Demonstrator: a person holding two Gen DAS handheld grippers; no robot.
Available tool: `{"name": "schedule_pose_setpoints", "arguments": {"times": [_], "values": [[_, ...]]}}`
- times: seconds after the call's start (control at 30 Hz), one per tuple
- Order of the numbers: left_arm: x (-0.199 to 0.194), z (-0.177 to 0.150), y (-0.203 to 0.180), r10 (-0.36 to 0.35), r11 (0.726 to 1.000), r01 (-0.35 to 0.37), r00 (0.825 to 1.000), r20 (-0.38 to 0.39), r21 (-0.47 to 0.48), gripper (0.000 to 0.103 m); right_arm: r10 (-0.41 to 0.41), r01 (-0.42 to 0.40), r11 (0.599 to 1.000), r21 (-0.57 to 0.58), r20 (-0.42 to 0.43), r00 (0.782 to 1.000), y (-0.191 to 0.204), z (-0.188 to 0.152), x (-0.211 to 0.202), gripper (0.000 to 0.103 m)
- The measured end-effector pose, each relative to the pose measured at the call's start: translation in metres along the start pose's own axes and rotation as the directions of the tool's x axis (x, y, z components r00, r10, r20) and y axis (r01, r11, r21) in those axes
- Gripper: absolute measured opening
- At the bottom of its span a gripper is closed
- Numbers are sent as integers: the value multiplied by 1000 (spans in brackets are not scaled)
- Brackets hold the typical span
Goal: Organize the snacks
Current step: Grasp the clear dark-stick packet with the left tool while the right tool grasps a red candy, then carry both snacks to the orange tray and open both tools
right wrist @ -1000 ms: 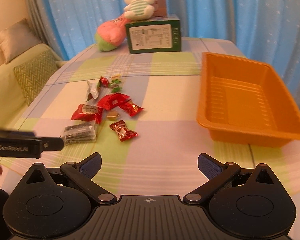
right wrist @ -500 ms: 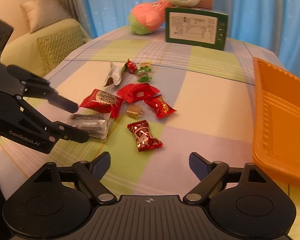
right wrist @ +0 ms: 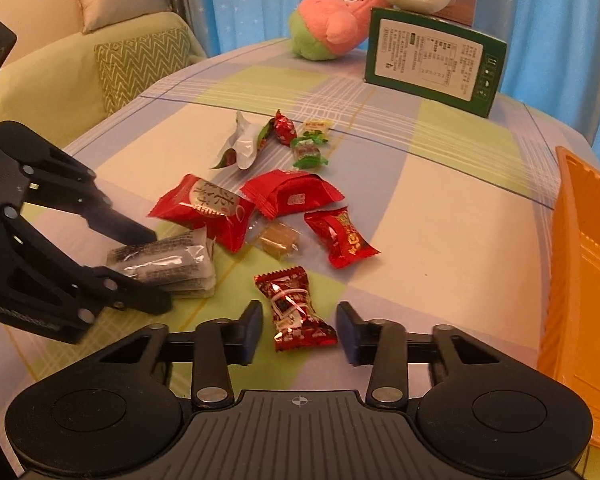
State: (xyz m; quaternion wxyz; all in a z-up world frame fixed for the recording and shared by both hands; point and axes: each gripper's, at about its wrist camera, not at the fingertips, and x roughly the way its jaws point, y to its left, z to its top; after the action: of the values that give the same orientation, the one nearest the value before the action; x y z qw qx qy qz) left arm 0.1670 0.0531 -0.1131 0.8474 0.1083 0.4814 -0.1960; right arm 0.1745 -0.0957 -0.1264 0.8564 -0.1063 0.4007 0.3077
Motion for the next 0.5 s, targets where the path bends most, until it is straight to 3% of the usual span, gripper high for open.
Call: {"name": "schedule_pose_setpoints", "arguments": {"times": [0.17,0.5], "values": [[-1,2,-5,37,997,-38,999,-10,-66,37,-24,24,998,51,-3,1000,1,-2,-8,21],[-22,-8,-21,92,977,-93,996,-14,-192,35,-57,50,986,158,45,997,1,-16,-56,21]]}}
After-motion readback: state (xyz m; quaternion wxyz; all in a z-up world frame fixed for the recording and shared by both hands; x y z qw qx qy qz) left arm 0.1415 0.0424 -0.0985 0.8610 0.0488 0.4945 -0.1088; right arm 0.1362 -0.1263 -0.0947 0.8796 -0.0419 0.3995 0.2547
